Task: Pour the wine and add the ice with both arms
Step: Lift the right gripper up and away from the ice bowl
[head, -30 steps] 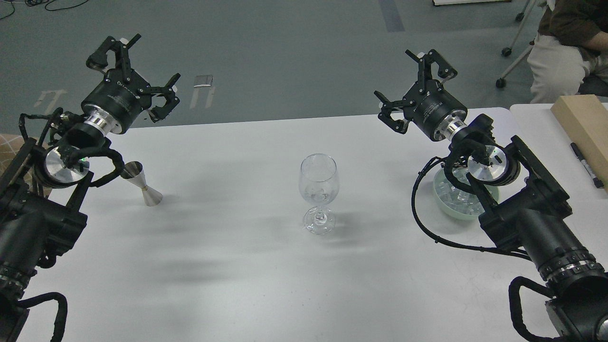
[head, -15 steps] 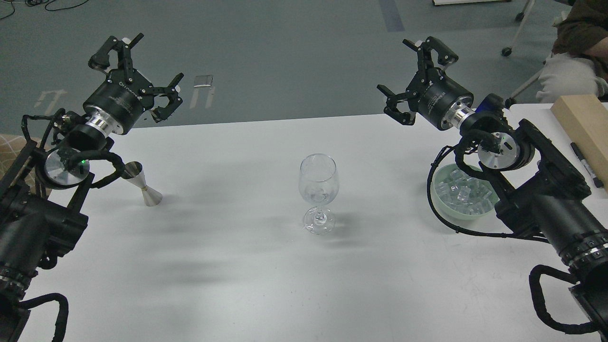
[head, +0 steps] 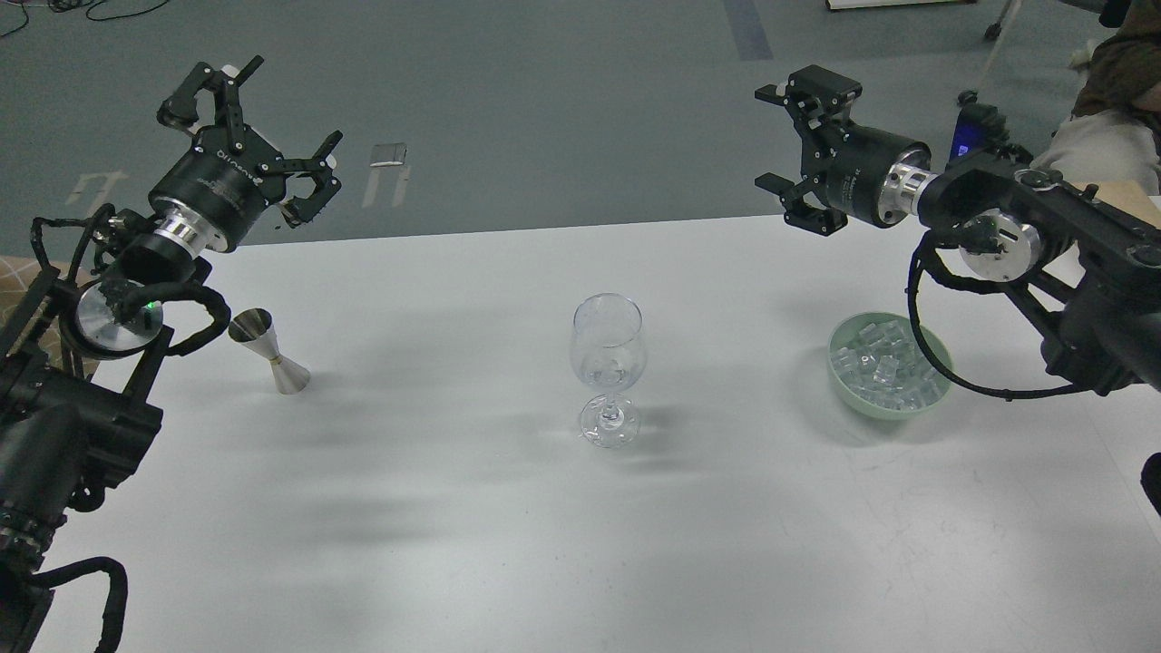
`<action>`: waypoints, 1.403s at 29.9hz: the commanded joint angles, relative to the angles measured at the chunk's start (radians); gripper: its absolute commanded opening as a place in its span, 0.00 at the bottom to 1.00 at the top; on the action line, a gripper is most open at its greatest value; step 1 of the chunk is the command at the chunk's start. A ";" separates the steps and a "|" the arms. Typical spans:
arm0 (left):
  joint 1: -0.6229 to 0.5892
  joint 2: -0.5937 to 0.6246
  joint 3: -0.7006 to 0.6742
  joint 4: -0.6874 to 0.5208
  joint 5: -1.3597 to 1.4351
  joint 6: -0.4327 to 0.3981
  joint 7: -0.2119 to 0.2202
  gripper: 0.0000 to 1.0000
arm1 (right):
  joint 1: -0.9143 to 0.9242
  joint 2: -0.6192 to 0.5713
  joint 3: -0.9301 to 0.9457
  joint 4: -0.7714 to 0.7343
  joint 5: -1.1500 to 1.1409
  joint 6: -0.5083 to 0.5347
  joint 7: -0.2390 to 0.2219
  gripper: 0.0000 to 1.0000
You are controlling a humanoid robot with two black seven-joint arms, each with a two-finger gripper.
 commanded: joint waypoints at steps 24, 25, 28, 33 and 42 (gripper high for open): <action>-0.004 0.000 0.016 -0.002 0.014 0.005 -0.091 0.97 | 0.176 -0.298 -0.252 0.360 -0.404 0.027 -0.226 1.00; -0.004 0.000 0.016 -0.002 0.014 0.005 -0.091 0.98 | 0.175 -0.312 -0.268 0.369 -0.416 0.025 -0.227 1.00; -0.003 0.000 0.018 -0.002 0.014 0.005 -0.091 0.98 | 0.179 -0.366 -0.317 0.418 -0.429 0.032 -0.227 1.00; 0.000 0.000 0.015 -0.002 0.014 0.005 -0.094 0.97 | 0.181 -0.445 -0.334 0.506 -0.485 0.091 -0.227 1.00; 0.002 -0.003 0.013 -0.002 0.014 0.003 -0.096 0.97 | 0.167 -0.470 -0.335 0.516 -0.737 0.095 -0.220 0.99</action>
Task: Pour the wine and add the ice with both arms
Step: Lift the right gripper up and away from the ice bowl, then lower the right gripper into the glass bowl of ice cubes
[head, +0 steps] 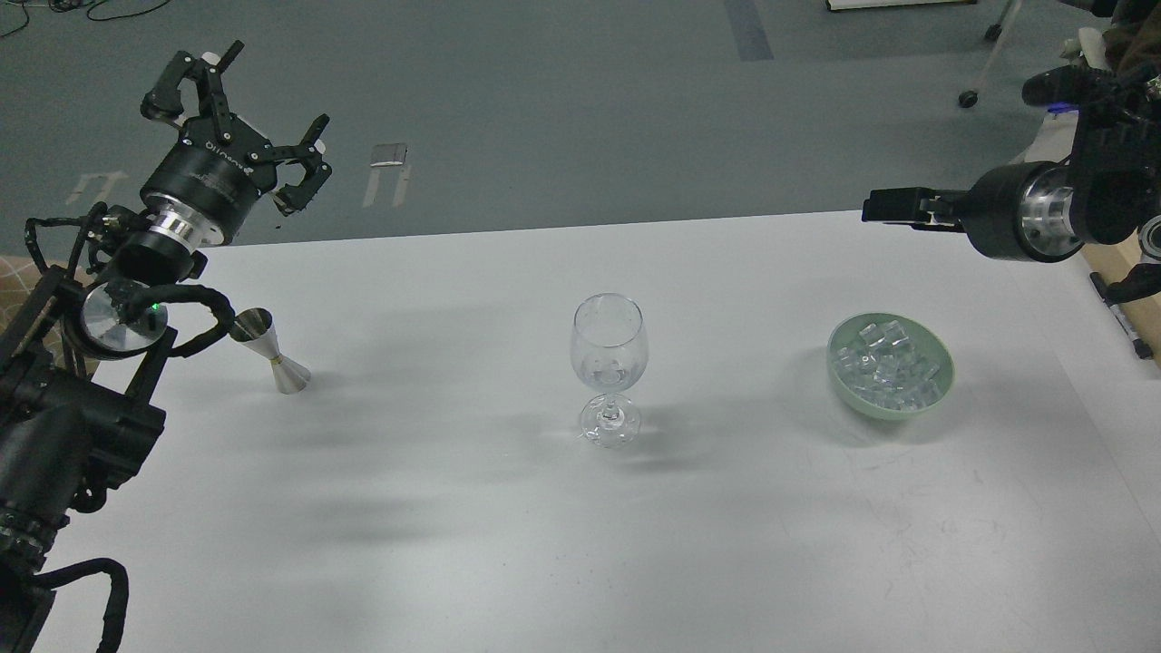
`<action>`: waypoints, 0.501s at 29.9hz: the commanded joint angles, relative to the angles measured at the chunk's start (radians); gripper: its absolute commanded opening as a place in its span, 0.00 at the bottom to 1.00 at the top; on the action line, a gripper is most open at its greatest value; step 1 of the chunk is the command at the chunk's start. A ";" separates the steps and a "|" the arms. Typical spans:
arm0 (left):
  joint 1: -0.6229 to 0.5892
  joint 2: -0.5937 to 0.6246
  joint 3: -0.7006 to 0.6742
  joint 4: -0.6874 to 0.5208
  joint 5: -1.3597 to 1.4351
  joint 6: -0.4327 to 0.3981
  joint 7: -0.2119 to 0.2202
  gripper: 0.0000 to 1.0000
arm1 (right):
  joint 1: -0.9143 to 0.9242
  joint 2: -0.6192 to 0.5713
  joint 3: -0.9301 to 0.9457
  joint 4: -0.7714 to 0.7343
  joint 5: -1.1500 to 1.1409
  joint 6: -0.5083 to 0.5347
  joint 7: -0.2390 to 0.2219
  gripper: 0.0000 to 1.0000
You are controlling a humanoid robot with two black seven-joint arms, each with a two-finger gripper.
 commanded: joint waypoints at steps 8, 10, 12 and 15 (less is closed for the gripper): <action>0.000 -0.002 0.001 0.000 0.000 -0.002 0.000 0.98 | -0.044 -0.061 -0.001 0.103 -0.168 0.003 0.018 0.98; 0.002 -0.002 0.003 0.000 0.000 -0.002 0.000 0.98 | -0.051 -0.063 -0.002 0.115 -0.194 0.003 0.033 0.98; 0.002 -0.002 0.004 0.000 0.000 -0.002 0.000 0.98 | -0.051 -0.064 -0.002 0.117 -0.212 0.003 0.048 0.97; 0.002 -0.002 0.006 0.000 0.000 -0.002 0.000 0.97 | -0.073 -0.081 -0.002 0.120 -0.264 0.005 0.135 0.98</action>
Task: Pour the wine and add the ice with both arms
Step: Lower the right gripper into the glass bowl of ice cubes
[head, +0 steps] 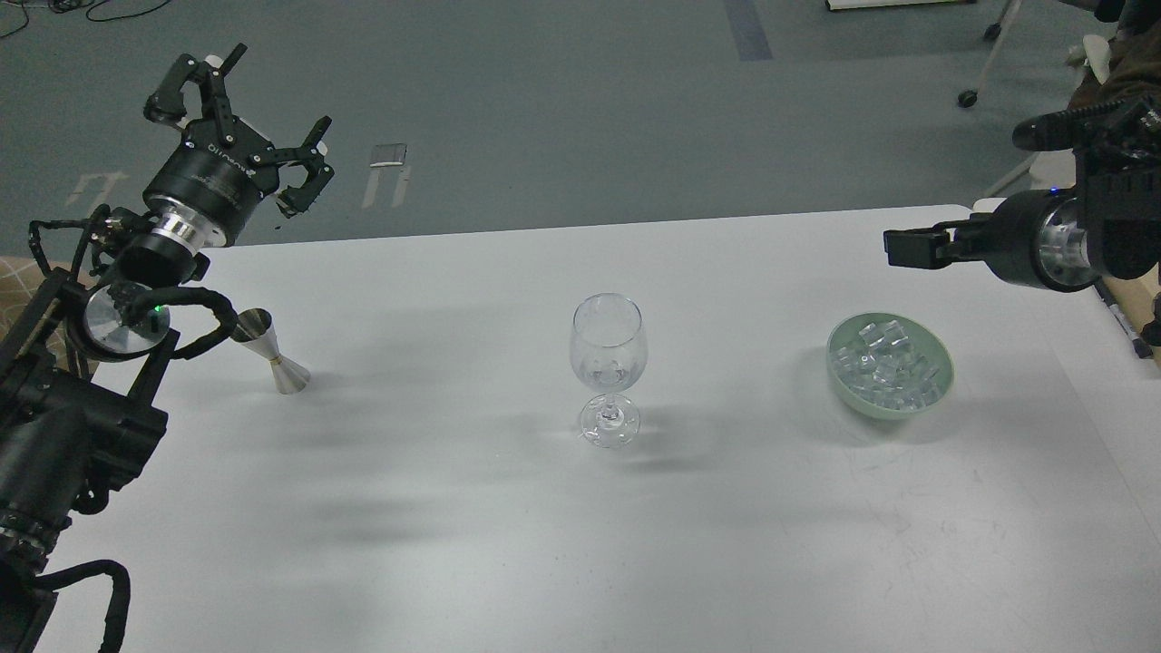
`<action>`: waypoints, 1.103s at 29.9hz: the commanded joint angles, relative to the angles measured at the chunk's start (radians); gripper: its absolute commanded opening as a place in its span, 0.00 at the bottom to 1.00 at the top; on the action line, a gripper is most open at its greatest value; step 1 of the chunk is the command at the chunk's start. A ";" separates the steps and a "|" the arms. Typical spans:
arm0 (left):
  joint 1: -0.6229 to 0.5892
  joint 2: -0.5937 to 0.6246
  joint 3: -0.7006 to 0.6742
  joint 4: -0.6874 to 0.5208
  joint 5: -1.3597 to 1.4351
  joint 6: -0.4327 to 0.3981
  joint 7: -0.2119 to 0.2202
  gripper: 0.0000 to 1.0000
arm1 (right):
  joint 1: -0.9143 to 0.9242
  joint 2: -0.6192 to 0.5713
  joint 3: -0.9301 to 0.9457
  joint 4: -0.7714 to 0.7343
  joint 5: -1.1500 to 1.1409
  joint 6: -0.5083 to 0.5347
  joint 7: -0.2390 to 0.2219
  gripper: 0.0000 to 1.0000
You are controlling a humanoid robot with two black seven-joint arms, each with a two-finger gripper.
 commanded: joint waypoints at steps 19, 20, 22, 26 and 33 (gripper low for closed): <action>0.000 -0.001 0.003 0.000 0.001 -0.001 0.000 0.98 | -0.040 -0.067 -0.051 -0.023 -0.245 0.106 0.304 1.00; 0.000 -0.003 0.003 0.000 0.001 -0.001 0.000 0.98 | -0.040 -0.069 -0.056 -0.025 -0.245 0.104 0.304 1.00; 0.000 -0.001 0.005 0.000 0.001 -0.001 0.000 0.98 | -0.039 -0.075 -0.057 -0.023 -0.243 0.104 0.305 1.00; 0.000 -0.001 0.003 0.000 0.001 -0.001 0.000 0.97 | -0.051 -0.078 -0.059 -0.023 -0.248 0.104 0.317 0.97; 0.000 -0.005 0.002 0.000 0.000 -0.001 -0.002 0.98 | -0.109 -0.077 -0.054 -0.019 -0.301 0.037 0.317 0.91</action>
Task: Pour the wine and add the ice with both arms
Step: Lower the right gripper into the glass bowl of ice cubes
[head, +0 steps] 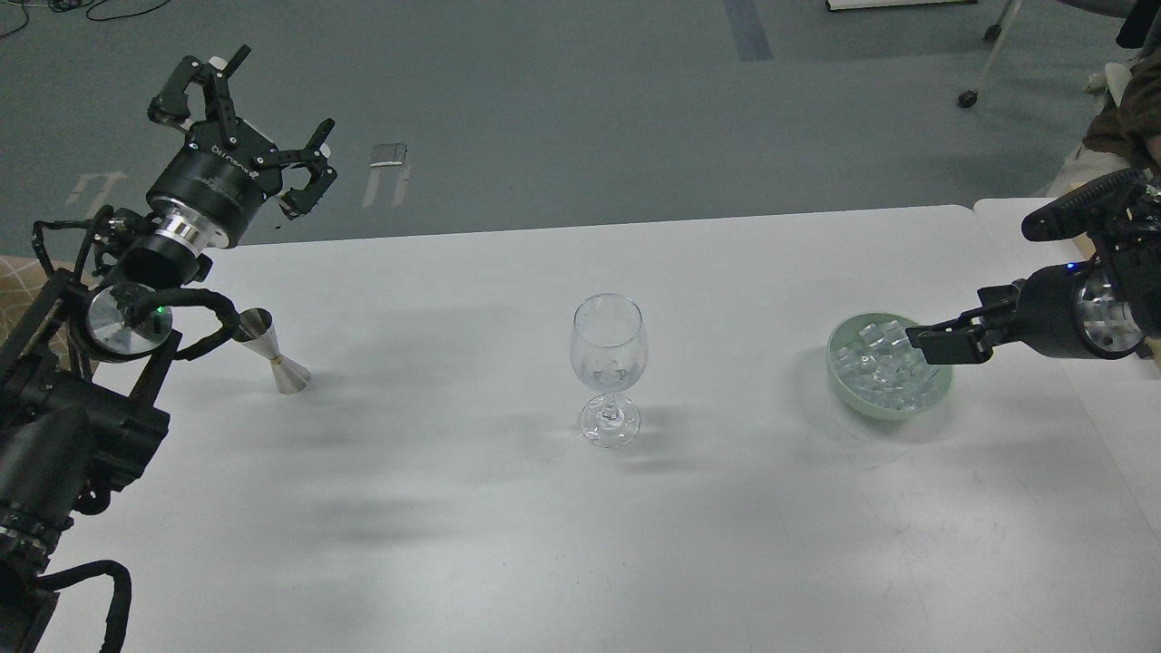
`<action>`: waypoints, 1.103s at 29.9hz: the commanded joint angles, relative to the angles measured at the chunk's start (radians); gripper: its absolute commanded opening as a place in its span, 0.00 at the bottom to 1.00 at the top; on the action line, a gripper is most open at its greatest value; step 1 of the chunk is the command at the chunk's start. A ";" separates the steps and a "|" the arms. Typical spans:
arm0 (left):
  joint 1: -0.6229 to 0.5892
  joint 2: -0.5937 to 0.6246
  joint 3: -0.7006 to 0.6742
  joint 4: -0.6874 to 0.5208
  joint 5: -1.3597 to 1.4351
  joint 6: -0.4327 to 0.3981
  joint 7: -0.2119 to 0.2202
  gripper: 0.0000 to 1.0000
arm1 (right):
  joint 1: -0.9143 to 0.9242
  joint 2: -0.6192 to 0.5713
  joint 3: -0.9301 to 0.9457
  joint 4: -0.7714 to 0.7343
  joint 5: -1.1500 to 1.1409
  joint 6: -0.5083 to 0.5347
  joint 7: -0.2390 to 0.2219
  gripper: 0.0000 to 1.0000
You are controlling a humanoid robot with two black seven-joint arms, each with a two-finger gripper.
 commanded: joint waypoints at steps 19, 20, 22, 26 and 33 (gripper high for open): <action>0.000 -0.012 0.003 0.000 -0.001 -0.001 -0.034 0.98 | -0.274 0.027 0.013 -0.044 -0.143 -0.419 -0.008 0.88; 0.000 -0.012 0.003 0.000 0.000 -0.001 -0.034 0.98 | -0.279 0.029 0.013 -0.045 -0.143 -0.425 -0.008 0.88; 0.002 -0.012 0.003 0.000 -0.002 -0.001 -0.034 0.98 | -0.288 0.045 0.014 -0.053 -0.143 -0.440 -0.011 0.88; 0.002 -0.012 0.003 0.000 -0.002 -0.001 -0.035 0.98 | -0.299 0.094 0.014 -0.111 -0.143 -0.471 -0.011 0.88; 0.003 -0.012 0.003 0.000 -0.002 -0.001 -0.034 0.98 | -0.303 0.151 0.016 -0.159 -0.142 -0.477 -0.012 0.81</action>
